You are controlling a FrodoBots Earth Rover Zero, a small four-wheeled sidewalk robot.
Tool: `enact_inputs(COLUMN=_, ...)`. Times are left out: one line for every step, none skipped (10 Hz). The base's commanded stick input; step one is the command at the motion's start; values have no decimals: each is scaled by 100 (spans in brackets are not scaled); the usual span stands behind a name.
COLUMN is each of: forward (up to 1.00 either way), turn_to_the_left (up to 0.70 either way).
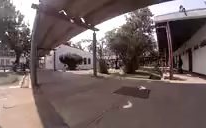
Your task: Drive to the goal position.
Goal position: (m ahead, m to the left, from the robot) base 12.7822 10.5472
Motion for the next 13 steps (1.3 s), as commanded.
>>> enact_inputs(forward=50, turn_to_the_left=0)
enact_inputs(forward=50, turn_to_the_left=0)
enact_inputs(forward=50, turn_to_the_left=0)
enact_inputs(forward=50, turn_to_the_left=0)
enact_inputs(forward=50, turn_to_the_left=0)
enact_inputs(forward=50, turn_to_the_left=0)
enact_inputs(forward=50, turn_to_the_left=0)
enact_inputs(forward=50, turn_to_the_left=12)
enact_inputs(forward=50, turn_to_the_left=35)
enact_inputs(forward=50, turn_to_the_left=50)
enact_inputs(forward=50, turn_to_the_left=50)
enact_inputs(forward=50, turn_to_the_left=50)
enact_inputs(forward=50, turn_to_the_left=50)
